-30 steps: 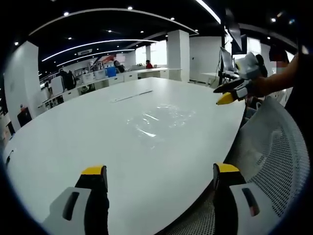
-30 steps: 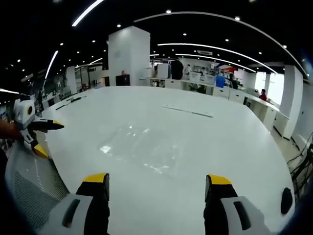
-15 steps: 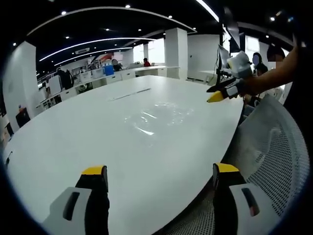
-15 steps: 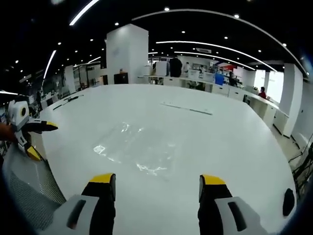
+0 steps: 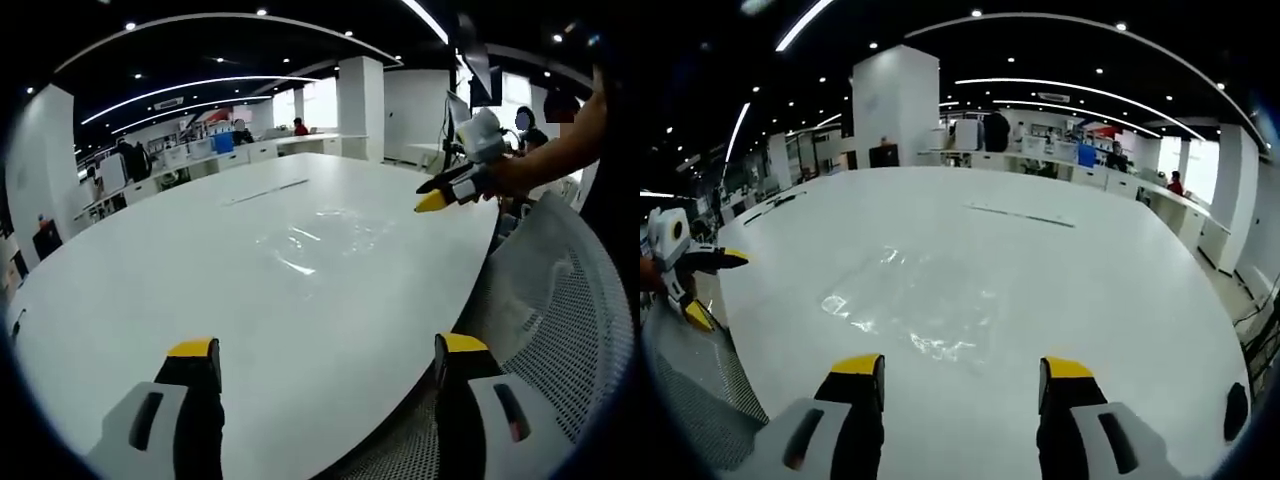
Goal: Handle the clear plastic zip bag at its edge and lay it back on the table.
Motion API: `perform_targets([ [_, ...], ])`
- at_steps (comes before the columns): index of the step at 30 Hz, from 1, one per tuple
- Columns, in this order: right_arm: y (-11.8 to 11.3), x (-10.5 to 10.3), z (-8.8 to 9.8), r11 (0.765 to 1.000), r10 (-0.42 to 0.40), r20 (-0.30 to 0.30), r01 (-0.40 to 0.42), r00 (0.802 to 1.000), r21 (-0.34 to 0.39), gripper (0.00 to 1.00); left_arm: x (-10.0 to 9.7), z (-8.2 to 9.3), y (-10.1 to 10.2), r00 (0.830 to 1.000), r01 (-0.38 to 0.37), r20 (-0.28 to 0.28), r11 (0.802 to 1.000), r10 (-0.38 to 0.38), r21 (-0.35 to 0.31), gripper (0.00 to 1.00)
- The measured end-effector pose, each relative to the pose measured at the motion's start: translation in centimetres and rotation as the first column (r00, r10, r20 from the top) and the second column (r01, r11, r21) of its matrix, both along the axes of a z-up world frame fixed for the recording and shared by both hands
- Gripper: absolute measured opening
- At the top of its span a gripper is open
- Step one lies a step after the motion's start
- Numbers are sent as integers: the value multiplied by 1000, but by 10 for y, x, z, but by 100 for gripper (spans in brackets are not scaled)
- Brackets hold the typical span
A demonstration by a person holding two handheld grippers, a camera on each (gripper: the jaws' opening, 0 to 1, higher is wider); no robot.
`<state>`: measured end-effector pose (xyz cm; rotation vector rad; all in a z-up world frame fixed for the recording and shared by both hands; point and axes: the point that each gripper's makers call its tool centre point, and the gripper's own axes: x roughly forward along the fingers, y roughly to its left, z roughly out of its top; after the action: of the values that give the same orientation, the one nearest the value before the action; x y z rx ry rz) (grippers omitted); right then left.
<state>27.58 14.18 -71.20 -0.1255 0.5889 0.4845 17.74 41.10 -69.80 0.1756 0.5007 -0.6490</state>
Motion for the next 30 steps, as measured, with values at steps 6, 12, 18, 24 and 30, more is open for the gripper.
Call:
perform_targets([
  [6,-3,8,-9,1000,-13,-11,13,1000,-3,57,0,-2,2,1000,1,-5,1000,-1,4,88],
  [12,-8,14,-21,1000,-24,-24,23,999,-19,54,0,-4,2,1000,4,-8,1000,-4,9,88],
  [18,-13,20,-27,999,-50,-47,50,998,-8,52,-1,-4,1,1000,8,-14,1000,-8,10,87],
  [24,-11,24,-30,998,-56,-61,56,997,-4,49,-1,-6,1,1000,8,-18,1000,-8,14,87],
  [30,-2,29,-34,999,-31,-61,30,998,-12,47,0,-6,2,1000,6,-19,1000,-6,14,87],
])
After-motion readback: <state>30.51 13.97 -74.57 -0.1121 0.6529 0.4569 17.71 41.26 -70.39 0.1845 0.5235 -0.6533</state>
